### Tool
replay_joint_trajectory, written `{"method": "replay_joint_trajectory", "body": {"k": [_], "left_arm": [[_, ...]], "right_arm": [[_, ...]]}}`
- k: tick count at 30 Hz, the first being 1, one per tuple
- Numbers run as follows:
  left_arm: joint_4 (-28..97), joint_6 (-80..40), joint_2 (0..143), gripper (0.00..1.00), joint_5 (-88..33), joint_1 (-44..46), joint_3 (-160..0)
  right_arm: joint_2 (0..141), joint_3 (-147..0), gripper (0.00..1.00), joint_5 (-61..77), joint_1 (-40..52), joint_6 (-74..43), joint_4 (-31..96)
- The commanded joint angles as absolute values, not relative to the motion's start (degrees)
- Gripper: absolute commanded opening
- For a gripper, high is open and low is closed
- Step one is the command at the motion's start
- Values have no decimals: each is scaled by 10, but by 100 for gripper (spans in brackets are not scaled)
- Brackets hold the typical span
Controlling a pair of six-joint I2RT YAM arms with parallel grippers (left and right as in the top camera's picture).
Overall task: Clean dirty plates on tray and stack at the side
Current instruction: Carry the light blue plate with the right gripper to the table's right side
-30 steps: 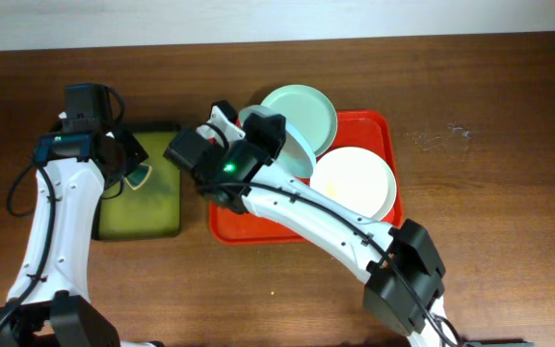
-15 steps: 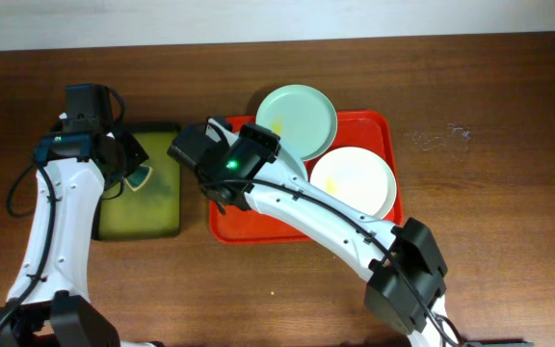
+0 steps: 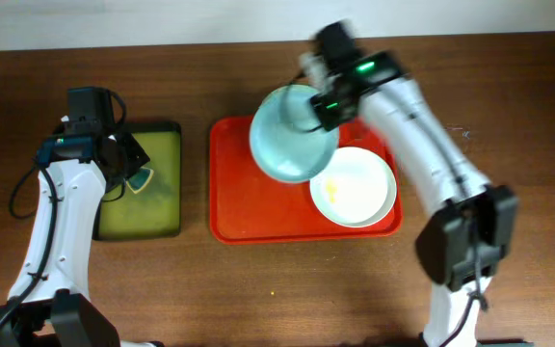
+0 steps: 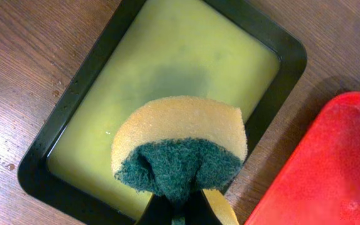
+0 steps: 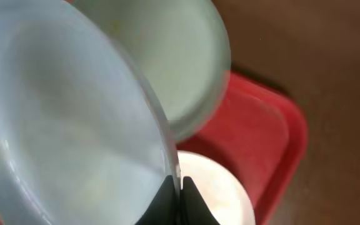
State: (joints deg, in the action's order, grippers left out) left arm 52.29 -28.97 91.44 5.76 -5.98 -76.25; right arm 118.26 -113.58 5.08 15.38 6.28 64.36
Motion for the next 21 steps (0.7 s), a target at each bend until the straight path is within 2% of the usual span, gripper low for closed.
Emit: {"method": "replay_joint_trajectory", "body": {"k": [1, 10, 15, 21], "left_arm": [[521, -295, 910, 0, 53, -62, -758], [521, -295, 910, 0, 53, -61, -758], [520, -295, 910, 0, 53, -60, -758], [519, -295, 910, 0, 53, -60, -758]], "right_arm": [[1182, -1147, 4, 225, 28, 50, 672], [1240, -1144, 4, 211, -208, 10, 658], [1294, -1144, 4, 98, -232, 10, 642], [1310, -1144, 4, 52, -233, -39, 608]]}}
